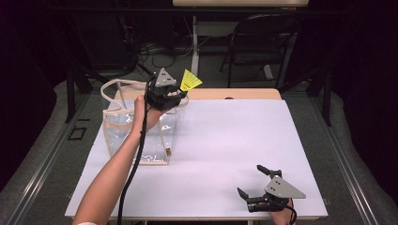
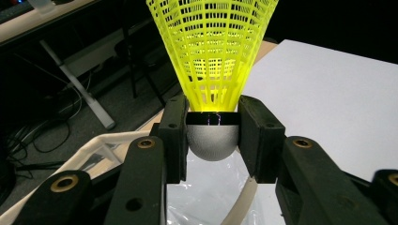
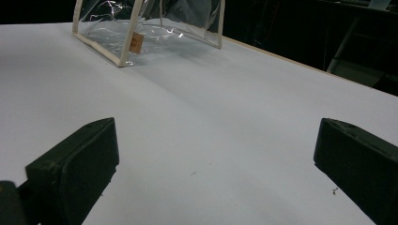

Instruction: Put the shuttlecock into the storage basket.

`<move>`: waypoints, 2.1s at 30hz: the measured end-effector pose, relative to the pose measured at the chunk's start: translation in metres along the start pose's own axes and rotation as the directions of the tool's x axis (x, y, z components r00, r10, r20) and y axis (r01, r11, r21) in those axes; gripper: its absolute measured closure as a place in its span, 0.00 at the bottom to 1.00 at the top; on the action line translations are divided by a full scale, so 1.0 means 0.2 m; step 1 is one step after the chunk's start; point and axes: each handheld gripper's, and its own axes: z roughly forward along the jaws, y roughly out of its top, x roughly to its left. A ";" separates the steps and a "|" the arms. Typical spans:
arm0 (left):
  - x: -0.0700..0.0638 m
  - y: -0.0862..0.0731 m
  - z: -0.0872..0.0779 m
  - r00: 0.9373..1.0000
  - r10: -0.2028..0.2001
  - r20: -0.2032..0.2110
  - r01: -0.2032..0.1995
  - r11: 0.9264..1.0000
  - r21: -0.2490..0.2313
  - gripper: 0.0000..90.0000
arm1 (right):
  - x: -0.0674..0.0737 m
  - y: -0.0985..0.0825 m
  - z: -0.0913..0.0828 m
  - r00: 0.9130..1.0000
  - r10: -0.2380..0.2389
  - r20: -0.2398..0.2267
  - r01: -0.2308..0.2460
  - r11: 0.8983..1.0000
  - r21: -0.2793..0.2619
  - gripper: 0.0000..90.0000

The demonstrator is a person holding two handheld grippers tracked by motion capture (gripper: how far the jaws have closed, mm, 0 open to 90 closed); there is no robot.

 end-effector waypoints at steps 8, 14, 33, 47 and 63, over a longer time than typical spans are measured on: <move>0.04 -0.01 -0.05 1.000 -0.016 -0.023 0.016 1.000 -0.007 0.72 | 0.00 0.00 0.00 1.000 -0.001 0.000 0.001 1.000 0.002 0.00; 0.07 -0.02 -0.09 0.999 -0.024 -0.040 0.024 1.000 -0.014 0.72 | 0.00 0.00 0.00 1.000 -0.001 0.001 0.001 1.000 0.002 0.00; 0.16 -0.08 -0.20 0.995 -0.049 -0.088 0.047 0.999 -0.018 0.72 | 0.00 0.00 0.00 1.000 0.001 0.003 -0.001 1.000 0.006 0.00; 0.22 -0.12 -0.27 0.991 -0.063 -0.116 0.061 0.998 -0.016 0.72 | 0.00 0.00 0.00 1.000 -0.002 0.002 0.002 1.000 0.006 0.00; 0.28 -0.17 -0.32 0.990 -0.053 -0.130 0.056 0.998 0.017 0.72 | 0.00 0.00 0.01 1.000 -0.004 0.001 0.004 1.000 0.009 0.00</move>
